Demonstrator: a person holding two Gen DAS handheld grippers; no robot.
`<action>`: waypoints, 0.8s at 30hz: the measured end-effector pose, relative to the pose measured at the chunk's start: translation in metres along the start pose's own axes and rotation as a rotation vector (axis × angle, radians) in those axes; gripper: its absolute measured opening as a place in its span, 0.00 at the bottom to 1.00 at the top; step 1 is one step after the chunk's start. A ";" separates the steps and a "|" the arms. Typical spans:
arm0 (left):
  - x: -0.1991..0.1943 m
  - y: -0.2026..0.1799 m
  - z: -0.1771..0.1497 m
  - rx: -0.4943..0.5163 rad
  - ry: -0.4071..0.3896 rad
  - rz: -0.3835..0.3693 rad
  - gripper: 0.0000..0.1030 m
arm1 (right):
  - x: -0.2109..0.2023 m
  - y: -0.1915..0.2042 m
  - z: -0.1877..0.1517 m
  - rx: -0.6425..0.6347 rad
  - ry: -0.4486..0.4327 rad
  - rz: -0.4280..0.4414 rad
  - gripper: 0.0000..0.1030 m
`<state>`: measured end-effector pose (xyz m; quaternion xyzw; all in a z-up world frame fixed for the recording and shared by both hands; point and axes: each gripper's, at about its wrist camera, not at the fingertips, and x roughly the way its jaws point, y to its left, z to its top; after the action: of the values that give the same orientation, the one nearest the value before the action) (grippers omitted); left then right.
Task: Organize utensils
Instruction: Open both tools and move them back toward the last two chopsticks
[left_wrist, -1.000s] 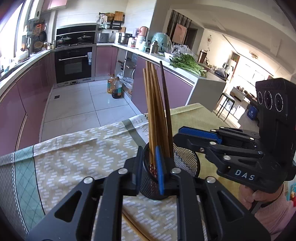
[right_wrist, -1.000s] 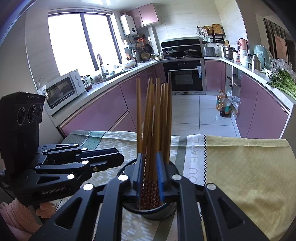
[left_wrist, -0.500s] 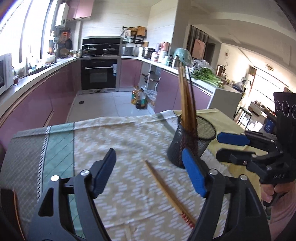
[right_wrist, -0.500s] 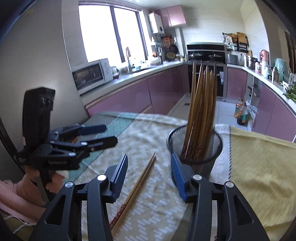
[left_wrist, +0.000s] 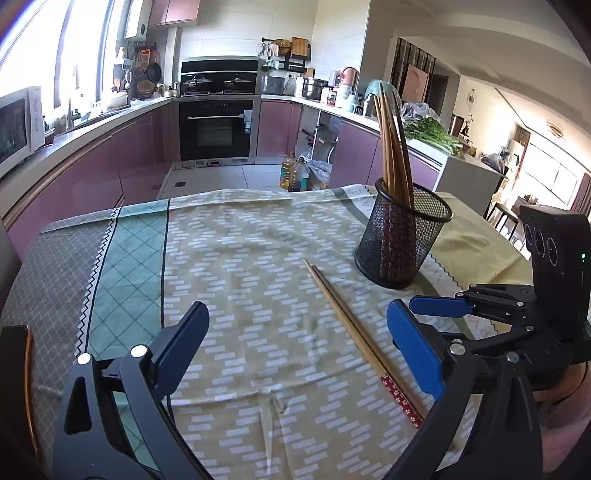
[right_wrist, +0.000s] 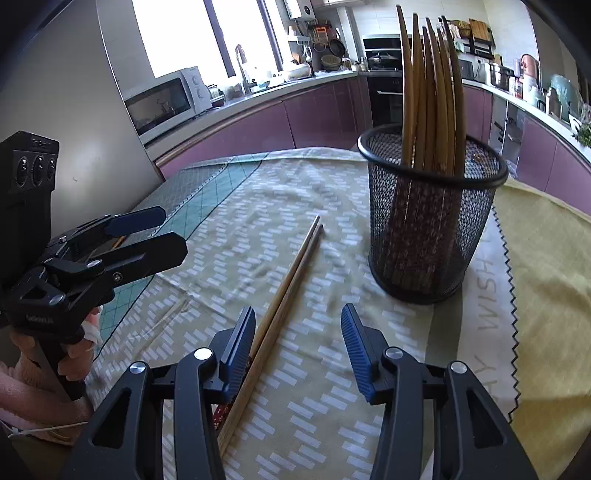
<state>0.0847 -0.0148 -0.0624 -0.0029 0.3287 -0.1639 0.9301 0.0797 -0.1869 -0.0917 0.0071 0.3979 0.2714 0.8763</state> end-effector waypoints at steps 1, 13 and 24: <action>0.001 -0.001 -0.001 0.004 0.001 0.008 0.94 | 0.002 0.001 -0.001 -0.001 0.007 -0.004 0.45; 0.010 0.009 -0.010 -0.042 0.059 0.017 0.92 | 0.011 0.007 -0.006 -0.020 0.030 -0.026 0.45; 0.013 0.004 -0.013 -0.026 0.064 0.029 0.92 | 0.015 0.008 -0.009 -0.016 0.033 -0.039 0.45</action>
<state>0.0871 -0.0141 -0.0804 -0.0049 0.3605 -0.1460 0.9213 0.0780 -0.1743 -0.1063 -0.0120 0.4102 0.2576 0.8748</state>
